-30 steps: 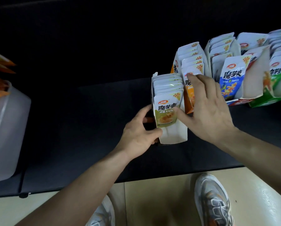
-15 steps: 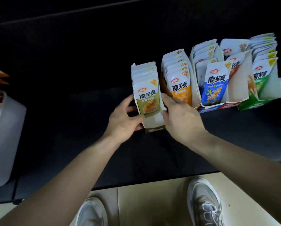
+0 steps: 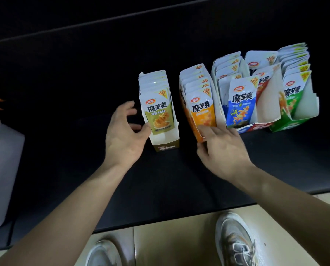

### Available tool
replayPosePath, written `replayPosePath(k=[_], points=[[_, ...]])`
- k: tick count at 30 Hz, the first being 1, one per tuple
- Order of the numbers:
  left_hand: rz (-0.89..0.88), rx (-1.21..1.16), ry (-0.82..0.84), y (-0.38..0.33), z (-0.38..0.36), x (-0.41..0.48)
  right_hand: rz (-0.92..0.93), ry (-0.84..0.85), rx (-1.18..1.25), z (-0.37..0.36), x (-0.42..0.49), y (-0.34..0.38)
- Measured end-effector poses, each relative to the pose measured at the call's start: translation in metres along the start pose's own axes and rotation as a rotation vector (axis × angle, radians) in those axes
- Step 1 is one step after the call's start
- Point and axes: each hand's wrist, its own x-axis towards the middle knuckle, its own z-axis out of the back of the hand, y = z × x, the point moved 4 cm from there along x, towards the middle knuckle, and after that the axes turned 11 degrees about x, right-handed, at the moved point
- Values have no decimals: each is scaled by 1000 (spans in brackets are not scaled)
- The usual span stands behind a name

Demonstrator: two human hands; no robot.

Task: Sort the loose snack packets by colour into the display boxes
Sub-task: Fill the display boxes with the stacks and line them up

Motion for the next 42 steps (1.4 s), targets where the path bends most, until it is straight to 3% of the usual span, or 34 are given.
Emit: replayPosePath(k=[3,8,13,20,30,35,42], points=[[-76,7,-45,-7,4,-8,34,21,49,-3,-15,12],[-181,6,62,-14,-8,-27,67,156,146,2,-31,30],[-231,59,173,-22,-32,-38,174,-234,121,41,3,17],[-220,275,282,-33,-56,-40,183,-24,-195,27,42,2],[-255,269,262,-30,-61,-40,227,-99,-296,29,29,5],[-244,249,258,-28,-61,-40,177,86,-313,40,53,19],[-241,245,260,-24,-62,-38,218,223,-345,44,49,20]])
